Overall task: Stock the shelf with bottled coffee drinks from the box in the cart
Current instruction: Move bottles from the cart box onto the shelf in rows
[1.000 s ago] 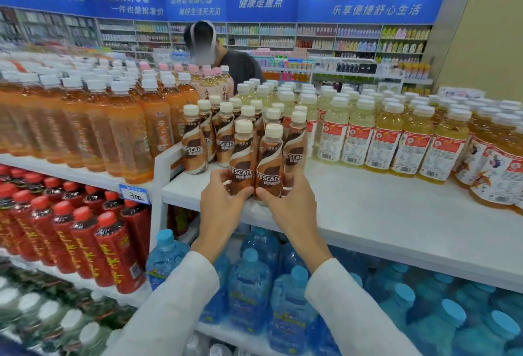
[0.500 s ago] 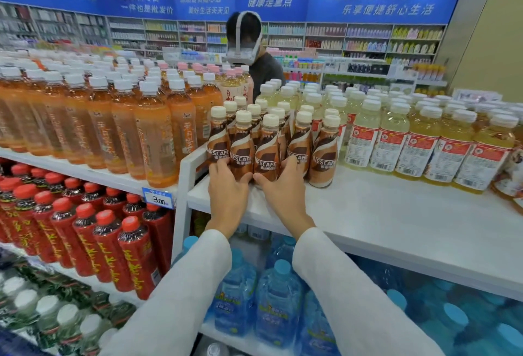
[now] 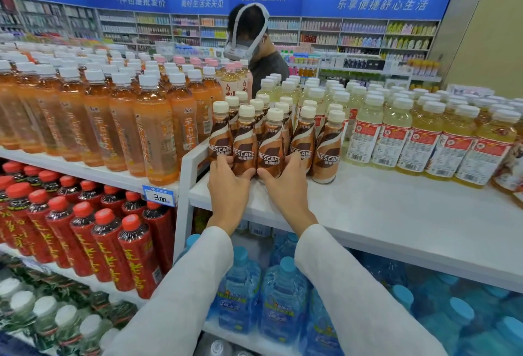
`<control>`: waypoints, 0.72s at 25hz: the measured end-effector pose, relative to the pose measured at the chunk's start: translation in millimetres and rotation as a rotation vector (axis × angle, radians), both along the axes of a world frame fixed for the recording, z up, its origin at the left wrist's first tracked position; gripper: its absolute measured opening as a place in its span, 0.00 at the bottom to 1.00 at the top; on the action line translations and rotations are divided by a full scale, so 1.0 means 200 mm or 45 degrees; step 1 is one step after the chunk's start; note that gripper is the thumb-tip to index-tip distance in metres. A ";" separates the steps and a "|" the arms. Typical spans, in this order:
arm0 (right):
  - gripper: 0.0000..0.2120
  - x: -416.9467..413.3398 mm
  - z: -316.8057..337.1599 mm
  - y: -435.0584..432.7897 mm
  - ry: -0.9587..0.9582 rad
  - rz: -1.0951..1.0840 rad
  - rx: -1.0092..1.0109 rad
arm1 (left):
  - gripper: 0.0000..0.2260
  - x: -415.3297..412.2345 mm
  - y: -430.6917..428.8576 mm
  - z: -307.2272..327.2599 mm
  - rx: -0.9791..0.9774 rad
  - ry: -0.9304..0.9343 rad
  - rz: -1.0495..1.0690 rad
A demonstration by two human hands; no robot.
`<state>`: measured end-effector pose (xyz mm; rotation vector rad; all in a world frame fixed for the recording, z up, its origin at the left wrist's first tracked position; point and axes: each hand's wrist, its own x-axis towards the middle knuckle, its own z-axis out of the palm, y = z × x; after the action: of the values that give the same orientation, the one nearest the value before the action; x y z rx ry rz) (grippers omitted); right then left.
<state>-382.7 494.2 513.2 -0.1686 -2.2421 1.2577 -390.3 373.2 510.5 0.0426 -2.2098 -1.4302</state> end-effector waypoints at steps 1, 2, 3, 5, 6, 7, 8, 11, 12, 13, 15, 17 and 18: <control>0.25 0.00 0.00 0.00 0.000 -0.002 -0.004 | 0.22 0.00 0.00 0.00 0.013 -0.005 -0.011; 0.25 0.00 0.00 0.00 -0.002 -0.004 -0.008 | 0.23 0.00 0.00 0.00 0.017 -0.004 -0.018; 0.25 0.01 0.00 0.00 -0.006 -0.005 -0.011 | 0.23 0.00 0.00 0.00 0.015 0.002 -0.020; 0.25 0.01 0.01 0.00 -0.014 -0.008 -0.010 | 0.23 0.01 0.00 0.00 -0.001 0.015 -0.014; 0.25 0.02 0.01 -0.01 -0.016 -0.009 -0.011 | 0.23 0.01 0.01 0.00 -0.004 0.017 -0.012; 0.25 0.02 0.01 -0.01 -0.018 -0.009 -0.015 | 0.23 0.01 0.01 0.00 -0.002 0.016 -0.013; 0.25 0.02 0.01 -0.01 -0.020 -0.010 -0.023 | 0.23 0.01 0.01 0.00 0.003 0.013 -0.018; 0.28 0.03 0.02 -0.01 -0.038 0.005 -0.064 | 0.24 0.02 0.01 0.01 -0.003 0.015 -0.027; 0.30 0.03 0.03 -0.01 -0.058 0.018 -0.081 | 0.25 0.03 0.01 0.01 -0.013 0.015 -0.023; 0.33 0.04 0.03 -0.01 -0.080 0.036 -0.098 | 0.25 0.03 0.01 0.01 -0.027 0.009 -0.017; 0.34 0.08 0.03 0.01 -0.104 0.085 -0.101 | 0.25 0.06 0.02 0.01 -0.063 -0.018 -0.001; 0.30 0.13 0.02 0.03 -0.096 0.104 -0.049 | 0.24 0.08 0.00 0.00 -0.084 -0.040 -0.025; 0.28 0.17 0.01 0.05 -0.083 0.120 -0.035 | 0.22 0.11 -0.02 -0.01 -0.078 -0.036 -0.043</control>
<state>-347.9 503.4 515.6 -0.1173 -2.3129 1.3508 -369.0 369.7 507.9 0.0046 -2.2864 -1.3869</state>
